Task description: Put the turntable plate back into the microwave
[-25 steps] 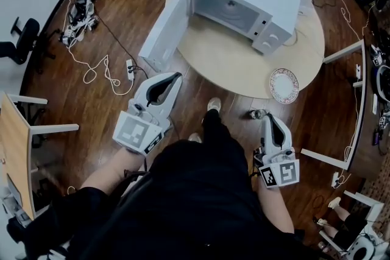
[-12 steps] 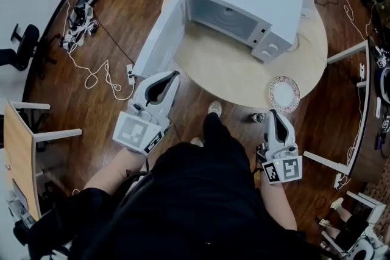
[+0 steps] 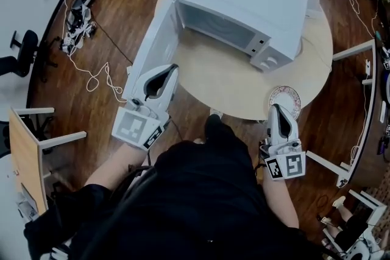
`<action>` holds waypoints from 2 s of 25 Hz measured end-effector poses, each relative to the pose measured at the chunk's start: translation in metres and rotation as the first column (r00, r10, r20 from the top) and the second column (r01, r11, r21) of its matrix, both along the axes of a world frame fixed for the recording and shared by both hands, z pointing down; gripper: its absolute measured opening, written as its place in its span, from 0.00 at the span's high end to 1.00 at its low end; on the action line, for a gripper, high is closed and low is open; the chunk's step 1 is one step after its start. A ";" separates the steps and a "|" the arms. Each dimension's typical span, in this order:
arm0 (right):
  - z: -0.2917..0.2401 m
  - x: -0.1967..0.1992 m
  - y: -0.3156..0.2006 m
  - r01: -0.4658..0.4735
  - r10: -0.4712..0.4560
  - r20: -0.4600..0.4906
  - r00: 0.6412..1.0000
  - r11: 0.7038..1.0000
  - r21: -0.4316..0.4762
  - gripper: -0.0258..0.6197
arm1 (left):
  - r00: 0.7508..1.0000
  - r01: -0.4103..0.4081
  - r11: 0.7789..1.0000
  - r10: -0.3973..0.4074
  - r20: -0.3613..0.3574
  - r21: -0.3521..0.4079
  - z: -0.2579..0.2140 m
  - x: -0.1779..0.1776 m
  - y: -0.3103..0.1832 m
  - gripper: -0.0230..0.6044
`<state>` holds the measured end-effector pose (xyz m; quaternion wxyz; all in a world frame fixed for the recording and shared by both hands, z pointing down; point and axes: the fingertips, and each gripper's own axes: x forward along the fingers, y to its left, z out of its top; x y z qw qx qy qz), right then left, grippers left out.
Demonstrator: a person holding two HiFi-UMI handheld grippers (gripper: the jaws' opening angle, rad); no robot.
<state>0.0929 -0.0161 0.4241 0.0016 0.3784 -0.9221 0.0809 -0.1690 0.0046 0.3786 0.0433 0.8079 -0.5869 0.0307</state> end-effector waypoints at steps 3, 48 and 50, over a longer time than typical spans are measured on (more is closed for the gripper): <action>-0.001 -0.004 -0.020 0.000 0.000 0.011 1.000 1.000 -0.009 0.96 | 1.000 -0.009 1.000 0.009 0.009 -0.005 -0.005 0.000 -0.021 0.96; -0.016 -0.041 -0.082 0.045 -0.042 -0.029 0.999 0.993 0.109 0.96 | 0.984 -0.159 0.987 0.160 0.075 -0.018 -0.034 0.014 -0.140 0.96; -0.017 -0.038 -0.083 -0.001 0.005 -0.038 0.999 0.994 0.111 0.96 | 0.978 -0.197 0.980 0.197 0.062 -0.015 -0.034 0.015 -0.148 0.96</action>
